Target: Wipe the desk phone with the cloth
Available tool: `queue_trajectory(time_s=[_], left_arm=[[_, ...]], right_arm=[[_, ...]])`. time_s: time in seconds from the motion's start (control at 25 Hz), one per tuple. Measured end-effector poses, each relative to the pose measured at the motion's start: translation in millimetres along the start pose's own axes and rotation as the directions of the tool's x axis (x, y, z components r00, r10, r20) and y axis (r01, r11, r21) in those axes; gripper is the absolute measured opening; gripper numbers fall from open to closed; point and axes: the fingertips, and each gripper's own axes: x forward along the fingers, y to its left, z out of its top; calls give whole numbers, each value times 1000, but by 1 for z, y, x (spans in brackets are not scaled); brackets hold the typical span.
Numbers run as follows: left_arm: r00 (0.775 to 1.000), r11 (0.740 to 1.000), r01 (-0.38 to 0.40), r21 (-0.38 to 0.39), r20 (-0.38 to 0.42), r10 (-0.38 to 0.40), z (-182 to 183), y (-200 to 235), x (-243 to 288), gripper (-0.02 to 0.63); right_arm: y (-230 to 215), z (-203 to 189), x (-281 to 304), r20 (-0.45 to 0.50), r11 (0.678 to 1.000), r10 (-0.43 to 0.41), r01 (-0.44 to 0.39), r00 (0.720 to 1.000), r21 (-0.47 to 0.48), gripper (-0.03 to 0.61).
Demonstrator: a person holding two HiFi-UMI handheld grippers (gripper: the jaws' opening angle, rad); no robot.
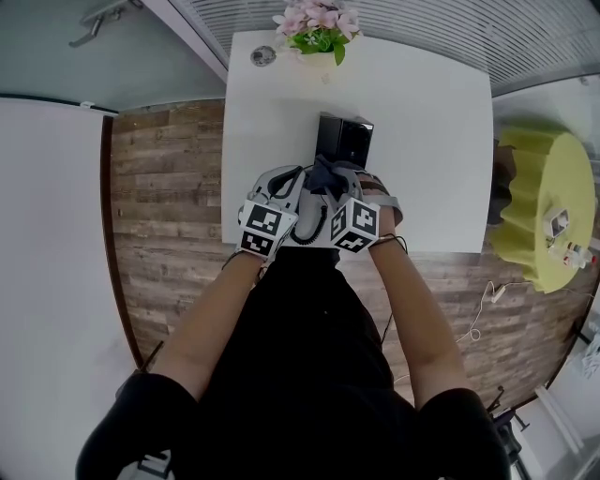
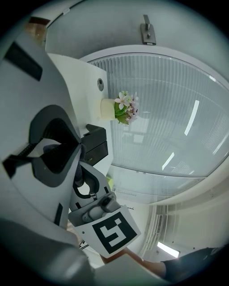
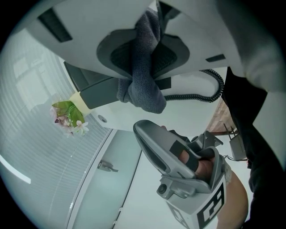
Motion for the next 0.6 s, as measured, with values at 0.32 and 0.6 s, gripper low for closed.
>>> queue_trajectory(time_s=[0.32,0.6], left_arm=[[1000,1000,-12,-11,-11,11,-13,-6,-7,9],[1000,1000,-11,-2,-2,11,-12,-12,-18,9]], right_arm=[[34,-9,0,-20,998,53,-53,998,-18,95],[57,-15,-4,-31,990,137,-137,990,28,94]])
